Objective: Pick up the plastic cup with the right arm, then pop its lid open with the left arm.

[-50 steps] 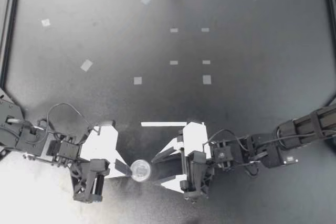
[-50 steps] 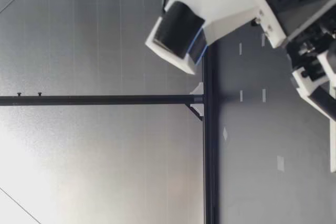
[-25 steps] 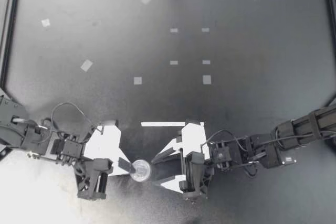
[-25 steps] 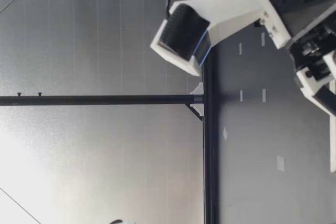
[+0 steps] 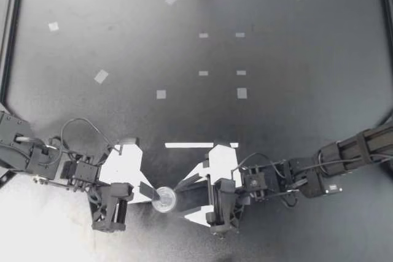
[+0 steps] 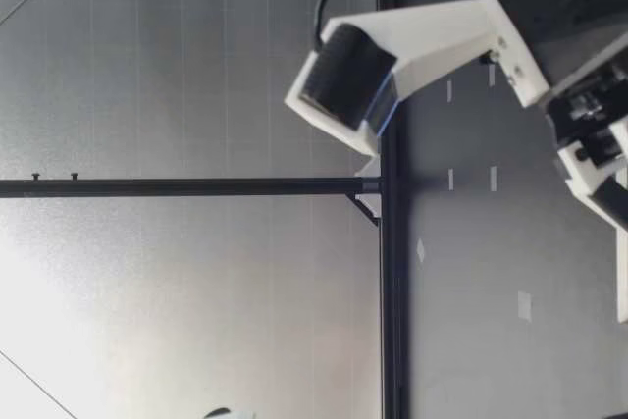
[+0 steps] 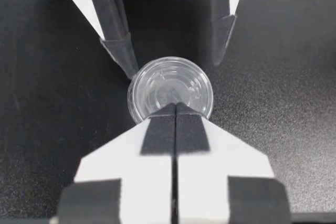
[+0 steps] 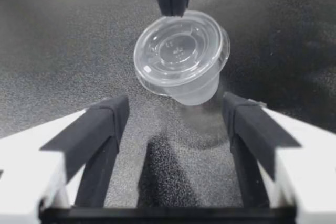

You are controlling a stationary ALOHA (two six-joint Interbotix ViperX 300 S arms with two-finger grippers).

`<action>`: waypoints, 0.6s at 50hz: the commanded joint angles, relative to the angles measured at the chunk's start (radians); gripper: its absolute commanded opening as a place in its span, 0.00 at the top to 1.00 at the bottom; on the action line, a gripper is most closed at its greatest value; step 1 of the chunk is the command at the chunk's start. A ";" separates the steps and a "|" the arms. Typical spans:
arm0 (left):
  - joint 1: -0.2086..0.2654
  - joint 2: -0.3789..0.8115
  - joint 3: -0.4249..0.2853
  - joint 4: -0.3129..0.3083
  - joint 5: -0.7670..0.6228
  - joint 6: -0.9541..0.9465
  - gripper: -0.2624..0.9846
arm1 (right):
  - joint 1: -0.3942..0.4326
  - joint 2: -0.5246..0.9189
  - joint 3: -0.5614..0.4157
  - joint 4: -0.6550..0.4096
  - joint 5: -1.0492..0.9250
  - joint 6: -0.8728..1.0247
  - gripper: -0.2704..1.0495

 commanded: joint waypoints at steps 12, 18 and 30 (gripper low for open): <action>0.005 -0.002 -0.003 -0.003 -0.009 0.000 0.93 | 0.000 -0.012 -0.018 0.002 -0.005 -0.002 0.27; 0.005 0.014 -0.005 -0.003 -0.009 -0.003 0.93 | -0.006 -0.012 -0.020 0.003 -0.002 -0.002 0.27; 0.005 0.025 -0.006 -0.003 -0.015 -0.005 0.93 | -0.009 -0.014 -0.031 0.003 0.029 -0.002 0.27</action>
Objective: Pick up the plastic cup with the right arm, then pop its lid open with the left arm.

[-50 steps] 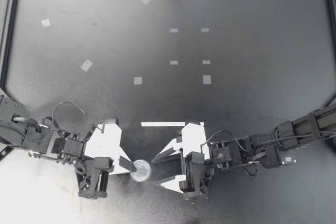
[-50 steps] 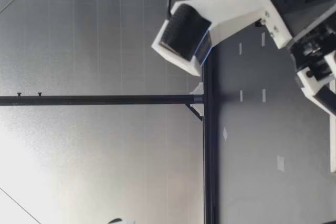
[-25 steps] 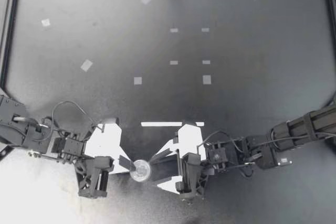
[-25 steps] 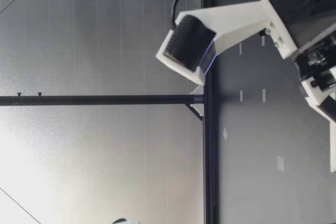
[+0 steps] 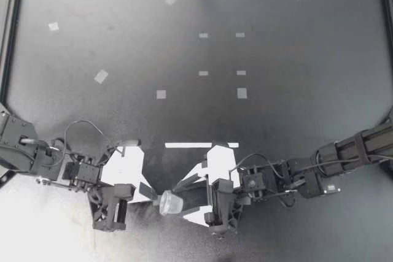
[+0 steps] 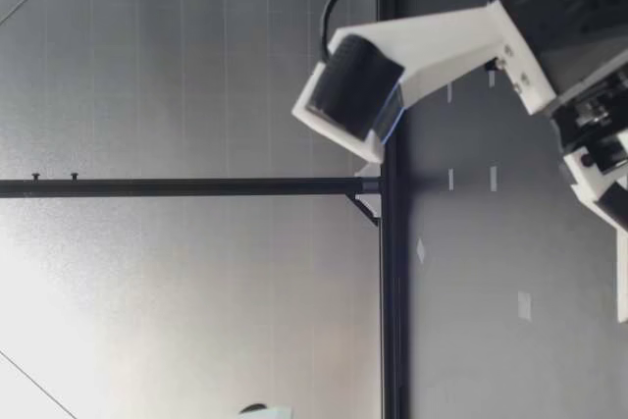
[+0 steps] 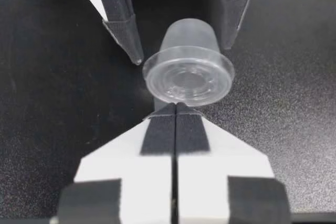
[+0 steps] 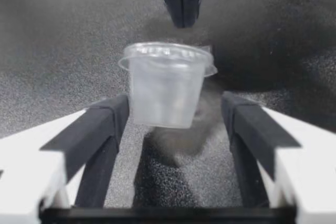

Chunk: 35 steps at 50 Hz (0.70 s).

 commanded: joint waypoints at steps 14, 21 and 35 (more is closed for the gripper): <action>0.005 -0.011 -0.003 -0.002 -0.037 -0.002 0.93 | -0.011 -0.023 -0.054 0.000 0.101 -0.003 0.28; 0.005 -0.011 0.000 -0.002 -0.040 -0.002 0.93 | -0.012 -0.026 -0.081 -0.011 0.156 -0.006 0.28; 0.005 -0.011 0.008 -0.002 -0.048 -0.003 0.93 | -0.012 -0.029 -0.101 -0.028 0.241 -0.005 0.42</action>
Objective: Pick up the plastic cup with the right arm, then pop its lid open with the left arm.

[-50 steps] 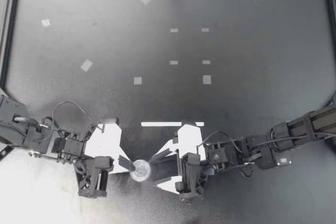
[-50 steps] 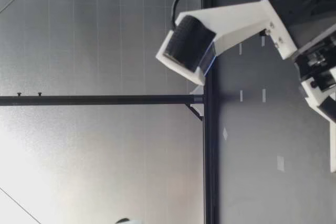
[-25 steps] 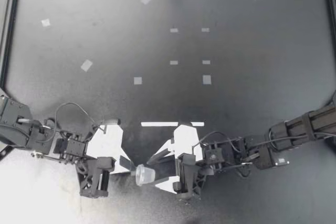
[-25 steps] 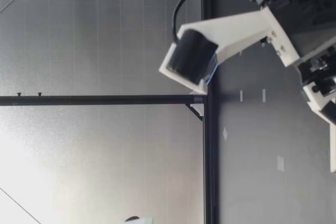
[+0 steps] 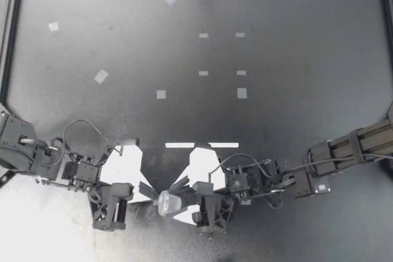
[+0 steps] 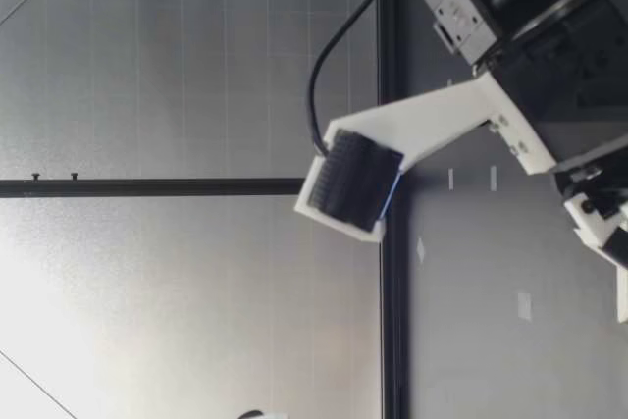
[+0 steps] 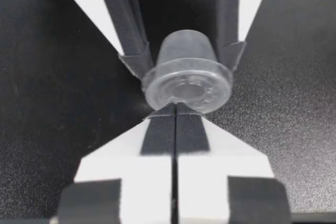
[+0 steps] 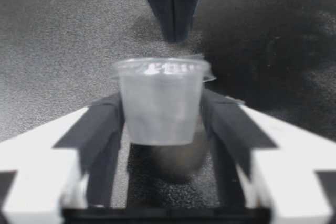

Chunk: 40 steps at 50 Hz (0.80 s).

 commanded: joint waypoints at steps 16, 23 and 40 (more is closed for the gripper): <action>0.005 -0.026 -0.002 -0.002 -0.009 -0.002 0.93 | 0.002 -0.061 0.002 -0.035 0.089 0.002 0.50; 0.005 -0.078 0.018 -0.040 -0.117 -0.023 0.93 | 0.002 -0.094 0.009 -0.038 0.035 -0.014 0.53; -0.020 -0.164 0.190 -0.256 -0.804 -0.804 0.93 | -0.003 -0.258 0.233 0.003 -0.611 -0.224 0.61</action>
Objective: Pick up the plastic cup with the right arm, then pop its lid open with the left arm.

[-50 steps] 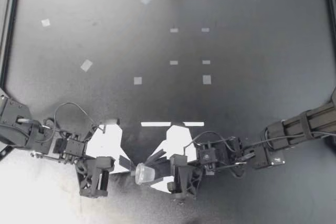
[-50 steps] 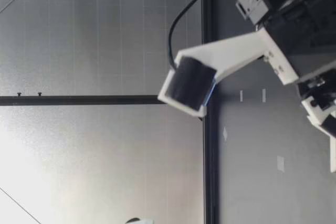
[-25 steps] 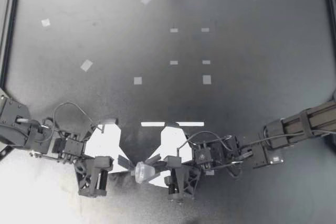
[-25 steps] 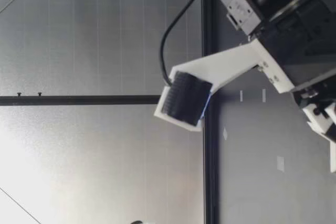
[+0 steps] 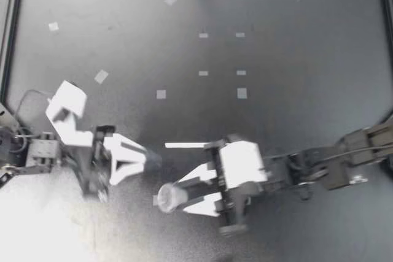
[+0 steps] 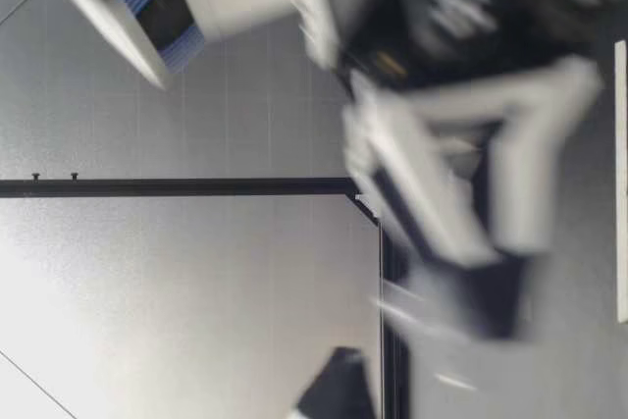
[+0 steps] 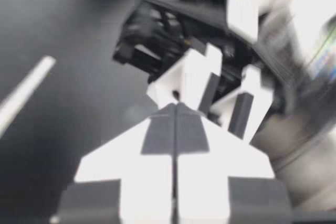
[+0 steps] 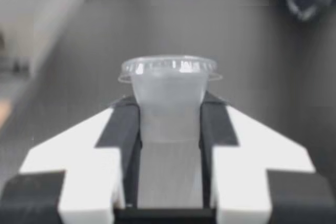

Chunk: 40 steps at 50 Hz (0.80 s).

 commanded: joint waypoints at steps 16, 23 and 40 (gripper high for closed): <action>-0.021 0.006 -0.084 0.143 -0.176 -0.552 0.93 | -0.005 -0.026 0.071 0.100 -0.462 -0.149 0.61; -0.021 0.003 -0.094 0.153 -0.192 -0.548 0.90 | -0.005 -0.026 0.069 0.098 -0.466 -0.150 0.61; -0.021 0.008 -0.100 0.164 -0.221 -0.548 0.78 | -0.005 -0.029 0.058 0.078 -0.468 -0.153 0.61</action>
